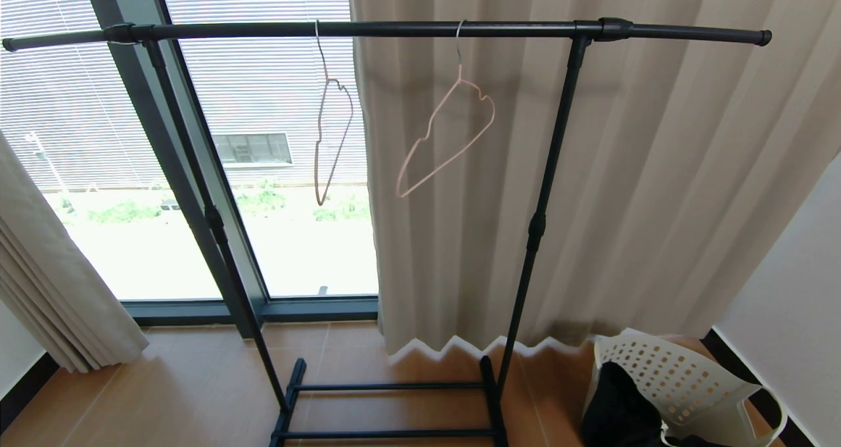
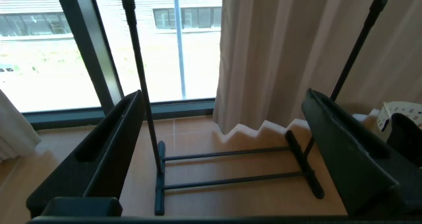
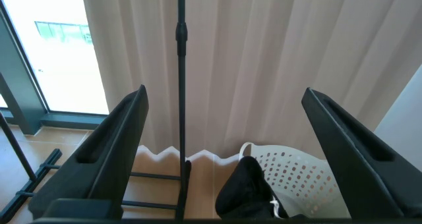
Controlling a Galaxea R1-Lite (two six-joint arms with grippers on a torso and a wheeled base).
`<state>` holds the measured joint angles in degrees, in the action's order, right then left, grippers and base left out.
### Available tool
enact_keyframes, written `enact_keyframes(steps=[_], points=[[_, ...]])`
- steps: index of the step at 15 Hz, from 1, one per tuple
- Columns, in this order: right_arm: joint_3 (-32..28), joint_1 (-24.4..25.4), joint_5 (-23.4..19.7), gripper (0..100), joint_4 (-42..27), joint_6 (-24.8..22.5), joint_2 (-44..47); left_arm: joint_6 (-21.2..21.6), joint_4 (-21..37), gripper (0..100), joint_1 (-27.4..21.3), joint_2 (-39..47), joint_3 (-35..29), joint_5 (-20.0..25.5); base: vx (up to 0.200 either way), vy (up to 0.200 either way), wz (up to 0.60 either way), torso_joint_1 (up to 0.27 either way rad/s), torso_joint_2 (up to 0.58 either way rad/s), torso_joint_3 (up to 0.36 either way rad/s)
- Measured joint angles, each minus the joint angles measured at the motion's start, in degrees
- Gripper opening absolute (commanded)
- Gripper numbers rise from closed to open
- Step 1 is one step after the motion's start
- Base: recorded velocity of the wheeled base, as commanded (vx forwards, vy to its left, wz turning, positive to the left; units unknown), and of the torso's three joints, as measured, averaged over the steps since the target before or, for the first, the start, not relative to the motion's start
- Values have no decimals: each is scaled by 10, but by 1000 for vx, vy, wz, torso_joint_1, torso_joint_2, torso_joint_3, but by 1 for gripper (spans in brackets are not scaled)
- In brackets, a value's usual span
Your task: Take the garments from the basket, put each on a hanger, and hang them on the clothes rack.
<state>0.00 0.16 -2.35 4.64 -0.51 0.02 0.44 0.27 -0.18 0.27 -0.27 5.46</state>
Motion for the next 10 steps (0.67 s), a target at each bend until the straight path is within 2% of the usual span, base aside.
enact_keyframes(steps=[10], points=[[0,0,-3,100,-1,-3,0,0,0,100,0,0,0,3,0,0,0,0,0,0]])
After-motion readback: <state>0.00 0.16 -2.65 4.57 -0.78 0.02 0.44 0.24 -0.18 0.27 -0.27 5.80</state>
